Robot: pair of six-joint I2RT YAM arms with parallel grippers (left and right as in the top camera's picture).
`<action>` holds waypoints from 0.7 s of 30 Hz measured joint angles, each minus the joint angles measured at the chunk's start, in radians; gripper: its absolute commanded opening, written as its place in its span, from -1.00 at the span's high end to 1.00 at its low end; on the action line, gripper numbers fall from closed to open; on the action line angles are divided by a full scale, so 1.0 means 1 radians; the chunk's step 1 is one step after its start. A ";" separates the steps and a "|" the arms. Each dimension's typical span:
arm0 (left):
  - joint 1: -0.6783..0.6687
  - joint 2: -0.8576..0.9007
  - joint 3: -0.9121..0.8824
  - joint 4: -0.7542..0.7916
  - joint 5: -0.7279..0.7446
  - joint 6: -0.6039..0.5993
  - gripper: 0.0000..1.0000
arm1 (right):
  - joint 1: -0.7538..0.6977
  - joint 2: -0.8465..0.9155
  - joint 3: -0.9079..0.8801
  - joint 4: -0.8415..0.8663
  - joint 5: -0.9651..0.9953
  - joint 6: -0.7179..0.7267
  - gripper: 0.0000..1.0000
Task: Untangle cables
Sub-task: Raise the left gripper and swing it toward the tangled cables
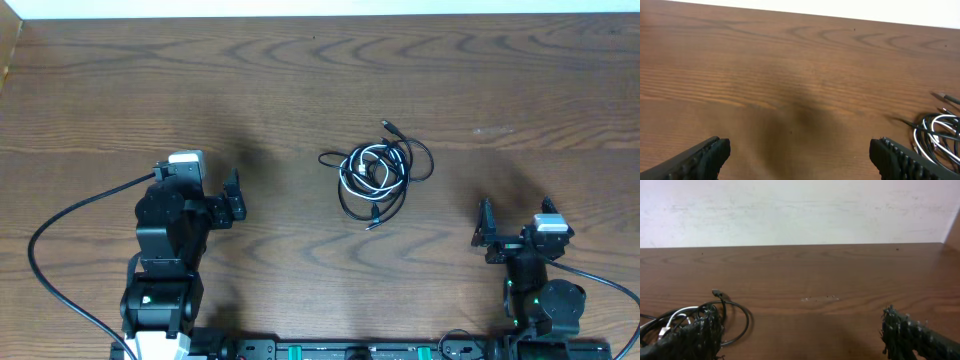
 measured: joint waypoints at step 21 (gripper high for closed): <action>0.000 0.001 0.104 -0.206 0.000 -0.046 -0.92 | 0.000 0.000 0.000 0.000 0.000 0.000 -0.99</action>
